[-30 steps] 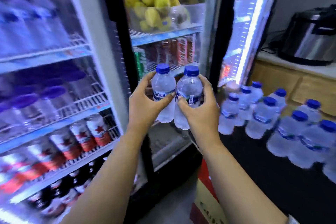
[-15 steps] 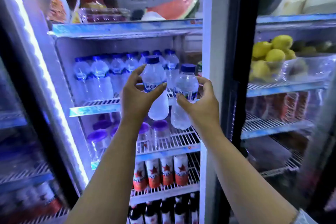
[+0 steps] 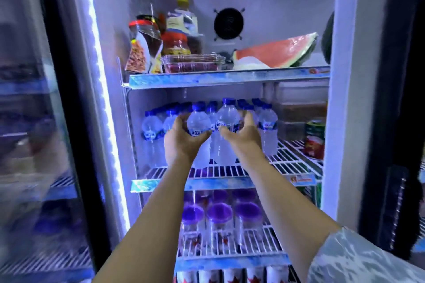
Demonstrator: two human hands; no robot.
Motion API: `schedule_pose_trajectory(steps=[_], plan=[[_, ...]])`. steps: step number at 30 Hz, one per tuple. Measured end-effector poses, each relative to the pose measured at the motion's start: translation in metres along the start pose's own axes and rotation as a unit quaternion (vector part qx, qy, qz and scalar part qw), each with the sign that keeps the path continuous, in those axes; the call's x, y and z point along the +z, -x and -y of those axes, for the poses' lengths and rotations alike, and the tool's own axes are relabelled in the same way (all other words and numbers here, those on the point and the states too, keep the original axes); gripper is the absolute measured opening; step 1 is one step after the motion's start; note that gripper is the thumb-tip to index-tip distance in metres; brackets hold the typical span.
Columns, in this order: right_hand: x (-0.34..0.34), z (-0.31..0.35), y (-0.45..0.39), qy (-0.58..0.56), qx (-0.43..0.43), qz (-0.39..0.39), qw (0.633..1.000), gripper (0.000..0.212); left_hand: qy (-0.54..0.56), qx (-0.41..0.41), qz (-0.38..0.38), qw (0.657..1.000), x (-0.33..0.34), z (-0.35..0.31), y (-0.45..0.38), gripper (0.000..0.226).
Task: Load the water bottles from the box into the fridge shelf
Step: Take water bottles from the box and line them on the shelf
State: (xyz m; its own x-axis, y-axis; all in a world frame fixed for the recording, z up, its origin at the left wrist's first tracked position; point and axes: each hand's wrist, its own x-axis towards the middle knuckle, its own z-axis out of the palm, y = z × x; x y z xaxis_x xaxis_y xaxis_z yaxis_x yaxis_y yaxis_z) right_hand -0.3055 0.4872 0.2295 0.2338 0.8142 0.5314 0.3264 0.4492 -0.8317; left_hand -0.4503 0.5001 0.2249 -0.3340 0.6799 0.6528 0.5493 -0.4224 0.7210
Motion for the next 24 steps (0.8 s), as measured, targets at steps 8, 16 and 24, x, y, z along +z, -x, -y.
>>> schedule_pose_trajectory(steps=[8, 16, 24], plan=[[0.036, -0.022, -0.038, 0.058, -0.023, 0.013, 0.998, 0.062, -0.022, 0.022, -0.029, 0.999, 0.018, 0.027, -0.012, 0.064], [0.048, -0.033, -0.05, 0.026, 0.01, 0.014, 1.0, 0.065, -0.08, 0.034, -0.032, 0.996, 0.022, 0.028, -0.017, 0.072], [0.046, -0.038, -0.045, 0.035, 0.02, 0.027, 0.999, 0.065, -0.162, 0.071, -0.025, 0.984, 0.022, 0.029, -0.016, 0.072]])
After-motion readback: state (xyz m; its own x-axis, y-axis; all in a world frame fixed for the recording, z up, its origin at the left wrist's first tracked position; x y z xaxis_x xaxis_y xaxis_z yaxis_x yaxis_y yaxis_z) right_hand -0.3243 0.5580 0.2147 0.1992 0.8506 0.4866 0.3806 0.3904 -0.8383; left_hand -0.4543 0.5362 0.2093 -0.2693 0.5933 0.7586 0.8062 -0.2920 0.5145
